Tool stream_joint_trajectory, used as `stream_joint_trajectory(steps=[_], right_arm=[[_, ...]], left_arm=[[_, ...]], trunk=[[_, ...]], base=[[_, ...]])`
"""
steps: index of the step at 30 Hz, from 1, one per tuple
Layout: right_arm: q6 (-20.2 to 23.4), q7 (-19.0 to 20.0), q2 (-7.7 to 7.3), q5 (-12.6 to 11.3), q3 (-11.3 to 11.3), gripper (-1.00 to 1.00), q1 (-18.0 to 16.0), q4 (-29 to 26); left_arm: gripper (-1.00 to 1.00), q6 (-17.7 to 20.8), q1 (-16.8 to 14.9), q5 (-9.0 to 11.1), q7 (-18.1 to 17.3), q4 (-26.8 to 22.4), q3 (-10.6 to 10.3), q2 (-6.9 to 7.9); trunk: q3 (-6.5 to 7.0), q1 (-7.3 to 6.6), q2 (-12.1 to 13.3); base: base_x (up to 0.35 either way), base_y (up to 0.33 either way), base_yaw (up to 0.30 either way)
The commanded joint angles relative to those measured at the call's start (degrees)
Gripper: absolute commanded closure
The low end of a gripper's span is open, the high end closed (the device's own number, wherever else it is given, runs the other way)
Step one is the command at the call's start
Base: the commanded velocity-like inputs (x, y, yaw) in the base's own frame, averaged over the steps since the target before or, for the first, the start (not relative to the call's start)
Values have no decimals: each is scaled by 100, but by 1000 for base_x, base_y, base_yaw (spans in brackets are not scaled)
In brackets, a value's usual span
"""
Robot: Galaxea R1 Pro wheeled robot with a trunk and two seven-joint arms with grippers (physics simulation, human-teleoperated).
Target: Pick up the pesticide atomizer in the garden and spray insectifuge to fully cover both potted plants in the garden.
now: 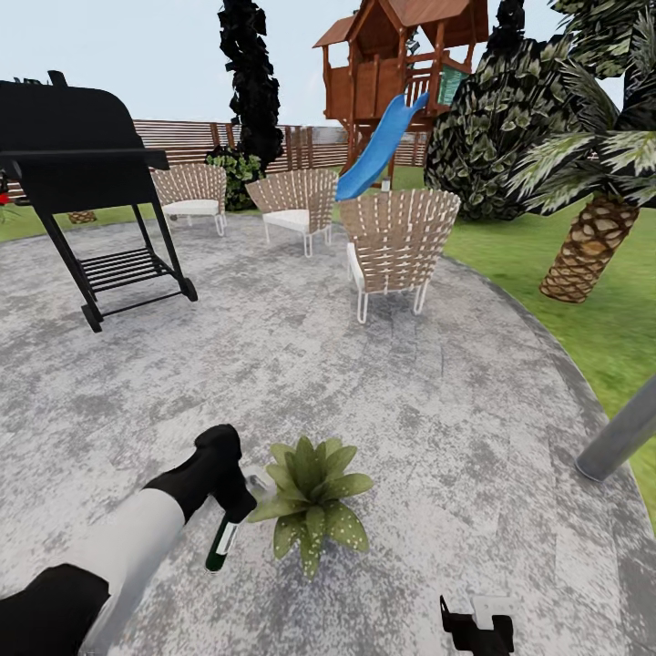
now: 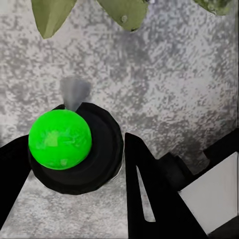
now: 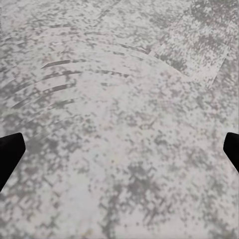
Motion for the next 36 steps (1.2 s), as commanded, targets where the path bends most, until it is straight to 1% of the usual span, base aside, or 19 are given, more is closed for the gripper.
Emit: stream_joint_trajectory(steps=[1, 2, 3, 6, 8, 12, 13, 17, 26, 30, 31, 33, 36], right_arm=[[-14, -30, -1, -35, 49, -100, -3, 3], [-14, -30, -1, -35, 49, -100, -3, 3], [-14, -33, -1, -35, 48, -100, -3, 3], [-14, -35, -1, -38, 48, -100, -4, 3], [-14, -35, -7, -43, 48, -100, -4, 3], [-14, -42, -21, -44, 48, -100, -4, -5], [-14, -43, -25, -44, 48, -100, -4, -6], [-14, -44, -26, -44, 48, -100, -3, -6], [-14, -44, -28, -44, 48, -100, -3, -6], [-14, -44, -28, -44, 48, -100, -3, -6], [-14, -44, -28, -44, 48, -100, -3, -6], [-14, -44, -28, -44, 48, -100, -5, -6], [-14, -44, -28, -44, 48, -100, -3, -6]], left_arm=[[100, 32, -76, -62, -292, -2, -176, 4], [100, 32, -104, -68, -440, 1, -280, 6], [100, 32, -133, -74, -626, 15, -469, 25], [100, 32, -149, -84, -736, 29, -594, 85], [100, 29, -122, -131, -734, 53, -620, 117], [100, 32, -78, -575, -732, 73, -606, 126], [100, 39, -78, -629, -740, 70, -591, 122], [100, 64, -78, -664, -753, 68, -575, 120], [100, 87, -83, -666, -764, 68, -555, 90], [100, 86, -119, -650, -777, 43, -570, 41], [100, 91, -136, -639, -779, 25, -573, 22], [100, 104, -187, -619, -787, -5, -580, -122], [100, 90, -168, -632, -784, 2, -585, -181]], trunk=[[-5, -1, -2], [-5, -1, -2], [-5, -1, -2], [-5, -1, -2], [-5, -1, -2], [-5, -1, -2], [-5, -1, -2], [-5, -1, -2], [-5, -1, -2], [-5, -1, -2], [-5, -1, -2], [-5, -1, -2], [-5, -1, -2]], base=[[0, 0, 0], [0, 0, 0], [0, 0, 0], [0, 0, 0], [0, 0, 0], [0, 49, -2], [0, 246, -132], [0, 283, -244], [48, 293, -297], [24, 52, -171], [6, 14, -50], [2, 4, -16], [1, 1, -5]])
